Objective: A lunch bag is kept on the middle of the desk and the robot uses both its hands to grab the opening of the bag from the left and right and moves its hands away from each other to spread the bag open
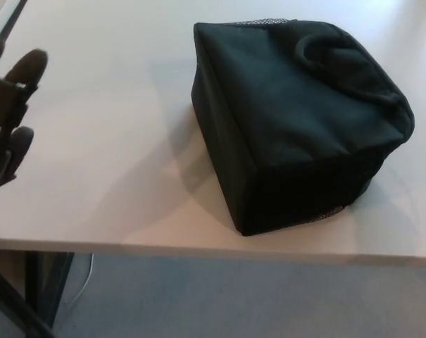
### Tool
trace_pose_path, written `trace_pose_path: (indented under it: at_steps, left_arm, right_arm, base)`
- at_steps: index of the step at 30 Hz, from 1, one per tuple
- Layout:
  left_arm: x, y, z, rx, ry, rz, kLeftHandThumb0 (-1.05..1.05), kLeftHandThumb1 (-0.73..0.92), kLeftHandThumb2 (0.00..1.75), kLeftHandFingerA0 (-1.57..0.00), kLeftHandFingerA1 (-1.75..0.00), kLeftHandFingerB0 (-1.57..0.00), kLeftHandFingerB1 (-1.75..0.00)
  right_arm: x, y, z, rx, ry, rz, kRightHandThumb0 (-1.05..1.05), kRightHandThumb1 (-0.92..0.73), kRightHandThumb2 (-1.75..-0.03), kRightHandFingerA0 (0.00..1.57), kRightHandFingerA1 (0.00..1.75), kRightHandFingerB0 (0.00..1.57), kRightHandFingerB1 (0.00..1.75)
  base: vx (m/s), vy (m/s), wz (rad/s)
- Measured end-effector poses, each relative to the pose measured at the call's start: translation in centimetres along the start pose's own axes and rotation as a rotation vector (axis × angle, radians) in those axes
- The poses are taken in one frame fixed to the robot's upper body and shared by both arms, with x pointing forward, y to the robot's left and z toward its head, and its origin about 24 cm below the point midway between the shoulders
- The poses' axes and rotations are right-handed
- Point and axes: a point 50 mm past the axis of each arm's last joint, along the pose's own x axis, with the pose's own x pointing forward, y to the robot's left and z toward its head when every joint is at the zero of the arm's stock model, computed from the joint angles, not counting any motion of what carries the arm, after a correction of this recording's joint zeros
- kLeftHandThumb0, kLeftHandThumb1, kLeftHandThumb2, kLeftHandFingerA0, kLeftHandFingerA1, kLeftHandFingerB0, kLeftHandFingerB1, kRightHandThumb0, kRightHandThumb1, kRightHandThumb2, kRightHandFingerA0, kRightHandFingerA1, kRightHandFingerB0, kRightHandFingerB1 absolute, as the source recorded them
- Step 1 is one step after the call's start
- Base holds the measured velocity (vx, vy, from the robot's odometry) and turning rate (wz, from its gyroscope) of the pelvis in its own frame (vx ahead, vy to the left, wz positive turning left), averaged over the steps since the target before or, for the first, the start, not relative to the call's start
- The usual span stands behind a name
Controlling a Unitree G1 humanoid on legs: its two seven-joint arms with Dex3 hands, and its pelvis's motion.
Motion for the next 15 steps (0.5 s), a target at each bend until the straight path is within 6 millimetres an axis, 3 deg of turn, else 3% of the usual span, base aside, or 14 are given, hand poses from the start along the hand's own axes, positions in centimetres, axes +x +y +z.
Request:
trace_pose_path:
  at_steps: [1,2,6,9,10,12,13,14,15]
  left_arm:
    - [-0.8,0.1,0.2,-0.023,0.010,-0.002,-0.29,0.73,0.66,-0.20,-0.30,-0.08,-0.20]
    - [-1.3,0.2,0.3,-0.039,0.015,-0.003,-0.39,0.78,0.66,-0.24,-0.34,-0.11,-0.24]
    - [-4.3,0.4,1.5,-0.124,0.040,-0.035,-0.46,0.82,0.67,-0.30,-0.34,-0.11,-0.24]
    - [-6.4,0.6,2.4,-0.178,0.061,-0.065,-0.48,0.86,0.65,-0.30,-0.33,-0.13,-0.27]
    - [-7.4,0.7,2.8,-0.202,0.070,-0.079,-0.57,0.69,0.92,-0.19,-0.44,-0.10,-0.39]
    - [-8.9,0.8,3.5,-0.240,0.088,-0.106,-0.62,0.70,0.94,-0.17,-0.43,-0.09,-0.40]
    - [-10.4,0.9,4.3,-0.279,0.115,-0.136,-0.63,0.73,0.97,-0.16,-0.44,-0.09,-0.40]
    - [-11.5,1.0,4.8,-0.307,0.137,-0.156,-0.68,0.76,1.02,-0.20,-0.46,-0.10,-0.40]
    - [-12.4,1.1,5.2,-0.328,0.155,-0.173,-0.68,0.76,1.02,-0.20,-0.46,-0.10,-0.40]
  right_arm:
    - [-1.4,0.3,0.2,0.019,0.004,0.013,-0.66,-0.51,-0.80,0.19,0.45,0.06,0.27]
    - [-2.2,0.4,0.4,0.028,0.006,0.021,-0.68,-0.49,-0.86,0.02,0.40,0.01,0.23]
    - [-7.1,1.9,1.5,0.096,0.034,0.105,-0.71,-0.50,-0.85,0.04,0.34,0.04,0.19]
    - [-10.4,3.0,2.6,0.151,0.065,0.177,-0.60,-0.45,-0.85,0.06,0.47,0.00,0.33]
    - [-11.9,3.4,3.2,0.179,0.081,0.208,-0.64,-0.70,-0.64,0.16,0.36,0.09,0.22]
    - [-14.4,4.0,4.0,0.218,0.112,0.253,-0.63,-0.70,-0.61,0.16,0.34,0.09,0.25]
    - [-16.7,4.4,4.9,0.254,0.147,0.297,-0.66,-0.55,-0.84,0.07,0.43,0.05,0.35]
    - [-18.4,4.6,5.6,0.277,0.172,0.328,-0.62,-0.70,-0.63,0.14,0.34,0.09,0.24]
    - [-19.6,4.7,6.2,0.295,0.192,0.351,-0.62,-0.70,-0.63,0.14,0.34,0.09,0.24]
  base:
    - [0.00,0.000,0.00]
    - [0.00,0.000,0.00]
    - [0.00,0.000,0.00]
    - [0.00,0.000,0.00]
    - [0.00,0.000,0.00]
    - [0.00,0.000,0.00]
    - [0.00,0.000,0.00]
    - [0.00,0.000,0.00]
    - [0.00,0.000,0.00]
